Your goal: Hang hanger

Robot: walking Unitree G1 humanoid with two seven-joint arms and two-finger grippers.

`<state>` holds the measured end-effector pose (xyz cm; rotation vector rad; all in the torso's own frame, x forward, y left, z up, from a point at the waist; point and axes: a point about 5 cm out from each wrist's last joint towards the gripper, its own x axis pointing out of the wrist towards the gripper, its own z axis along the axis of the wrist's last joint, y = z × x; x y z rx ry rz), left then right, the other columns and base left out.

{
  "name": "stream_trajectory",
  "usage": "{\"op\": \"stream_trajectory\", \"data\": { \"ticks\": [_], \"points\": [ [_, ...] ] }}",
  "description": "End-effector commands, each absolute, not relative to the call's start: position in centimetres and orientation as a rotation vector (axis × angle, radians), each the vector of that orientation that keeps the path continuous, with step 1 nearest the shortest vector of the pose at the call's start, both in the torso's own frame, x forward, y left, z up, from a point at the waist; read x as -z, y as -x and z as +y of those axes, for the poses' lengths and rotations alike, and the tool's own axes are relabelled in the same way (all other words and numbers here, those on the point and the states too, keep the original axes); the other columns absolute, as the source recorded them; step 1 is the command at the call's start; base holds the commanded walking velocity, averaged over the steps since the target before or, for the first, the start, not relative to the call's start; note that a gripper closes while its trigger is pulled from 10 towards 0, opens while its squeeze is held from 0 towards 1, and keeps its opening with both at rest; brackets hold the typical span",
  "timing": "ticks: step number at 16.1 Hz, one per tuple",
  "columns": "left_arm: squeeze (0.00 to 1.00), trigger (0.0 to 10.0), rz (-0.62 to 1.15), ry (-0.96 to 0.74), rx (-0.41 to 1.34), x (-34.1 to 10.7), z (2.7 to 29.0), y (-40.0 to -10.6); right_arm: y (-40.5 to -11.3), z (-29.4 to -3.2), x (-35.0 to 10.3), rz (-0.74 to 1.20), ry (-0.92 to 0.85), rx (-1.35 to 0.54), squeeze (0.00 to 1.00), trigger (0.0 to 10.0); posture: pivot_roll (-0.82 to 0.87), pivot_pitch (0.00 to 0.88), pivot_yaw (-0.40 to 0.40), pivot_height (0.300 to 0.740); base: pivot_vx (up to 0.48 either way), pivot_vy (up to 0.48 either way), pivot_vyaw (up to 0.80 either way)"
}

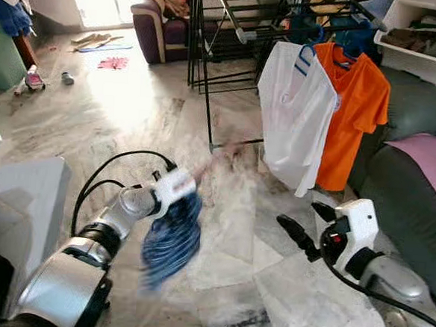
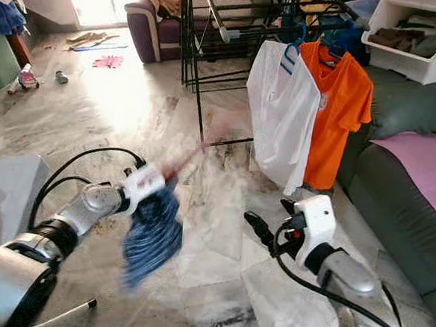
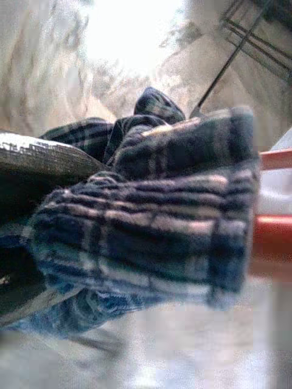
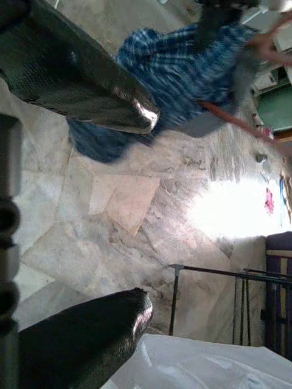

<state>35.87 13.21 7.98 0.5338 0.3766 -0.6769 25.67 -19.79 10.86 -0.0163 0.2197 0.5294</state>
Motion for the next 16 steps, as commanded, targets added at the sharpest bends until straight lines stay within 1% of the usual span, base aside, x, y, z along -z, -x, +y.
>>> {"op": "stream_trajectory", "data": {
  "ticks": [1,2,3,4,7,9,12,16],
  "points": [
    [0.00,3.1,0.336,-0.452,0.627,-8.6,13.1,-36.2,-25.3,-19.1,-10.7,0.223,0.023,-0.548,1.00,10.0,-0.08,0.006,0.062,0.740,0.000,0.000,0.00],
    [0.00,4.3,0.325,-0.406,0.606,-8.5,12.9,-36.2,-25.2,-18.7,-10.5,0.227,0.020,-0.555,1.00,10.0,-0.08,0.005,0.061,0.740,0.000,0.000,0.00],
    [0.00,10.0,0.303,-0.345,0.601,-8.2,12.3,-35.8,-24.8,-18.1,-10.2,0.231,0.012,-0.568,1.00,10.0,-0.07,0.001,0.060,0.740,0.000,0.000,0.00],
    [0.00,10.0,0.291,-0.319,0.613,-7.8,12.0,-35.3,-24.8,-17.8,-9.9,0.222,0.011,-0.557,1.00,10.0,-0.07,0.000,0.057,0.740,0.000,0.000,0.00],
    [0.00,10.0,0.286,-0.317,0.634,-7.3,12.0,-34.7,-25.4,-17.5,-10.1,0.185,0.010,-0.510,1.00,10.0,-0.06,0.001,0.057,0.740,0.000,0.000,0.00],
    [0.00,10.0,0.283,-0.309,0.638,-7.0,12.1,-34.2,-25.5,-17.2,-10.3,0.169,0.012,-0.491,0.93,10.0,-0.07,0.002,0.060,0.740,0.000,0.000,0.00],
    [0.00,10.0,0.290,-0.312,0.658,-6.6,12.0,-33.5,-25.5,-17.0,-10.0,0.169,0.021,-0.472,0.89,10.0,-0.07,0.001,0.063,0.740,0.000,-0.247,0.00],
    [0.00,10.0,0.308,-0.370,0.681,-6.2,12.1,-33.0,-25.5,-17.0,-9.8,0.171,0.041,-0.469,0.78,10.0,-0.07,0.000,0.068,0.740,0.000,-0.322,0.00]
  ]
}}
